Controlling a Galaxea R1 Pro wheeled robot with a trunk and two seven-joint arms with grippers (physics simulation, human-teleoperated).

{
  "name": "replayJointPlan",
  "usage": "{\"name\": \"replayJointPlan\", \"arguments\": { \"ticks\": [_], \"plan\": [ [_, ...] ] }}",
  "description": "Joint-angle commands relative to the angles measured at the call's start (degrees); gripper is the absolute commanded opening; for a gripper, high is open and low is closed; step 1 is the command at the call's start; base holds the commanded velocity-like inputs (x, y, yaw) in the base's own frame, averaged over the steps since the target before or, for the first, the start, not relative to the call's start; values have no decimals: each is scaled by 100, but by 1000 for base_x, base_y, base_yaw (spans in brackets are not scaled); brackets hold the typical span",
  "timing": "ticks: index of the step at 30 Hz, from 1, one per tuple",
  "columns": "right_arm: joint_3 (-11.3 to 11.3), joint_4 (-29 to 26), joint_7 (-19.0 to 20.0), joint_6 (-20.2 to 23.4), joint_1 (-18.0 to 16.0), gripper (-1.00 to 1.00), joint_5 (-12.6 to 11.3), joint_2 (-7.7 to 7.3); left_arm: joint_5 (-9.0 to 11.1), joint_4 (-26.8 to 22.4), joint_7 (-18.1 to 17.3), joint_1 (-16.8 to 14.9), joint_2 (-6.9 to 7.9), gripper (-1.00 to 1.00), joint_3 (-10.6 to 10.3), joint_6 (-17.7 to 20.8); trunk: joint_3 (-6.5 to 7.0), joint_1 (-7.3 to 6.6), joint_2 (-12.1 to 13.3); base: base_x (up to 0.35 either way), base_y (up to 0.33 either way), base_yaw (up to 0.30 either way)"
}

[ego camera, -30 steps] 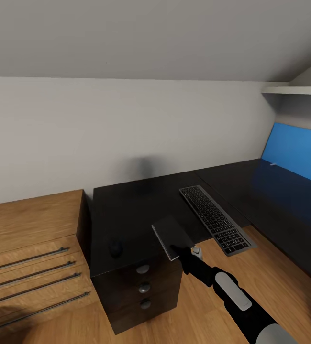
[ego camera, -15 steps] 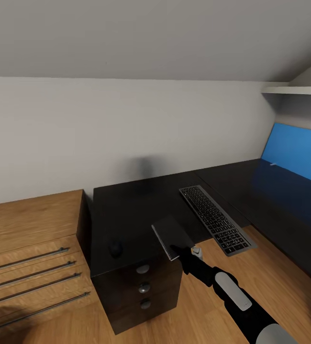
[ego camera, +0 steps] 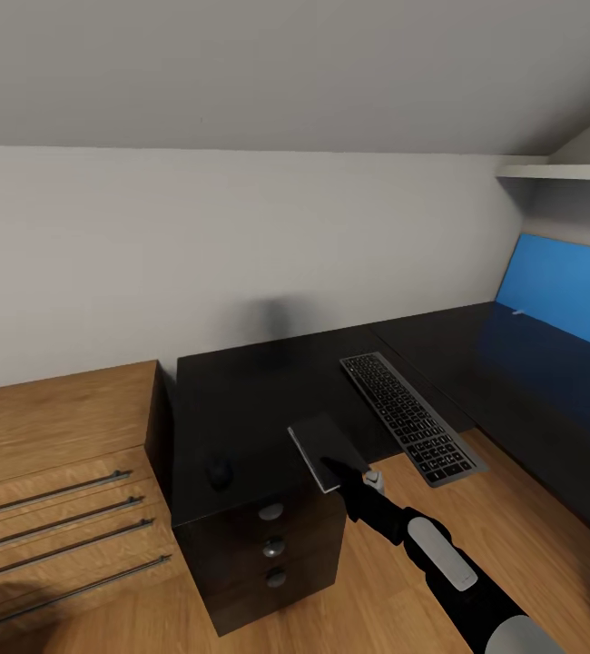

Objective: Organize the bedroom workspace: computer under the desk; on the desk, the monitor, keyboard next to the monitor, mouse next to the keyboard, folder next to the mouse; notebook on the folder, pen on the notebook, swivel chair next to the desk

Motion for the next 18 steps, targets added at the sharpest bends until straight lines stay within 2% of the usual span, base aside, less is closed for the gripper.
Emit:
{"name": "replayJointPlan", "arguments": {
  "ticks": [1, 18],
  "plan": [
    [28, 13, -33, -20, -2, 100, 67, -4, 22, 4, 42, -6, 2, 100, -49, -24, -6, 0, -2, 0, 0, 0],
    [25, 14, -33, -24, -2, 100, 72, 0, 22, 4, 42, -6, 2, 100, -42, -24, -6, 0, -2, 0, 0, 0]
  ]
}}
